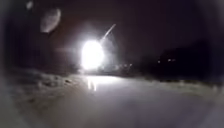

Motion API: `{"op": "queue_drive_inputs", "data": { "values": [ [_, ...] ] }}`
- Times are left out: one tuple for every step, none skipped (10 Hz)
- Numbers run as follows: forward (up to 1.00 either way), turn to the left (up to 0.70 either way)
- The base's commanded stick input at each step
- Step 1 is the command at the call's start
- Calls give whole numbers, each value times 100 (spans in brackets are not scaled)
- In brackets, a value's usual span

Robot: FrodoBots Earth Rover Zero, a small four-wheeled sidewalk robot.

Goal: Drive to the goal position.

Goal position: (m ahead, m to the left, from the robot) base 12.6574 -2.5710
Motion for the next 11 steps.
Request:
{"op": "queue_drive_inputs", "data": {
  "values": [
    [100, 6],
    [100, 7],
    [100, 8],
    [100, 7],
    [100, 4],
    [100, 4],
    [100, 5],
    [100, 7],
    [100, 10],
    [100, 11],
    [100, 10]
  ]
}}
